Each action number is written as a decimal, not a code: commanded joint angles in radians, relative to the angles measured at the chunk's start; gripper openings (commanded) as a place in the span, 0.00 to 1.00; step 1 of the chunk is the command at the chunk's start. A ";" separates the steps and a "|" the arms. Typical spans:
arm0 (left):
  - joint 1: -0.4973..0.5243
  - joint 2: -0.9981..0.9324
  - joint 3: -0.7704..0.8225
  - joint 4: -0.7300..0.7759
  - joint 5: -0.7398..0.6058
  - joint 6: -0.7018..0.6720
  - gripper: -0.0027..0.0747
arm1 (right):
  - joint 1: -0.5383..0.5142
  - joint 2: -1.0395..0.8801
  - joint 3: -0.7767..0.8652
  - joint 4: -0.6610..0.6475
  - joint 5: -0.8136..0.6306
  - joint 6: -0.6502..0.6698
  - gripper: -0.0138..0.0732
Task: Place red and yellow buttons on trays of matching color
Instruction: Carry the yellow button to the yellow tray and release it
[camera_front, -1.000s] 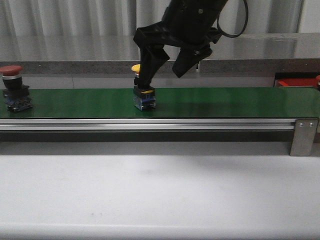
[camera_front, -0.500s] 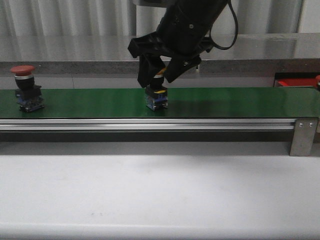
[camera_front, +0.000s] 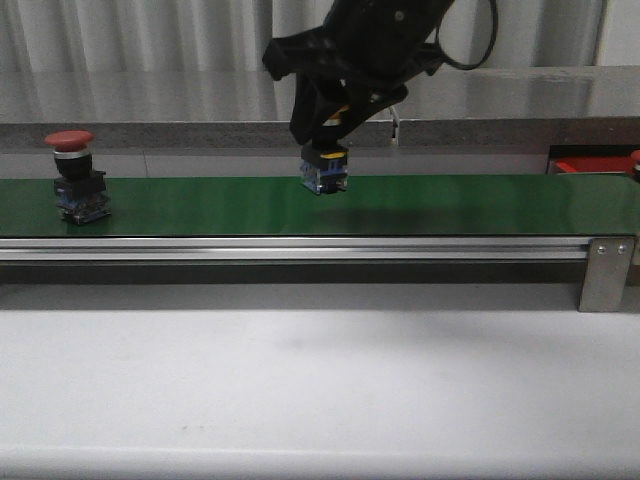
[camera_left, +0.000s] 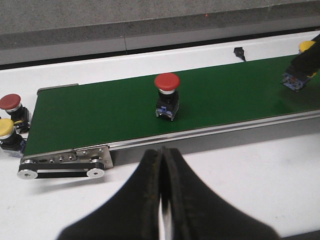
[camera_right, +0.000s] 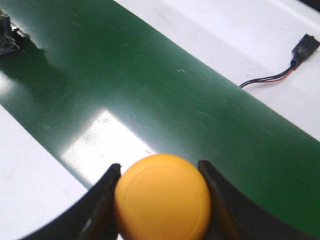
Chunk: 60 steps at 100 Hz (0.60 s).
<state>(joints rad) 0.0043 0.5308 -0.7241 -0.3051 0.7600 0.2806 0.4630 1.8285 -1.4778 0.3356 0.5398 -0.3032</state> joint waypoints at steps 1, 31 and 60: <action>-0.007 0.003 -0.025 -0.022 -0.071 -0.006 0.01 | -0.025 -0.128 0.037 0.012 -0.082 0.003 0.15; -0.007 0.003 -0.025 -0.022 -0.071 -0.006 0.01 | -0.225 -0.353 0.282 0.012 -0.108 0.003 0.15; -0.007 0.003 -0.025 -0.022 -0.071 -0.006 0.01 | -0.512 -0.470 0.409 0.012 -0.107 0.003 0.15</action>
<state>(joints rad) 0.0043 0.5308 -0.7241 -0.3051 0.7600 0.2806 0.0247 1.4138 -1.0657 0.3392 0.4992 -0.2987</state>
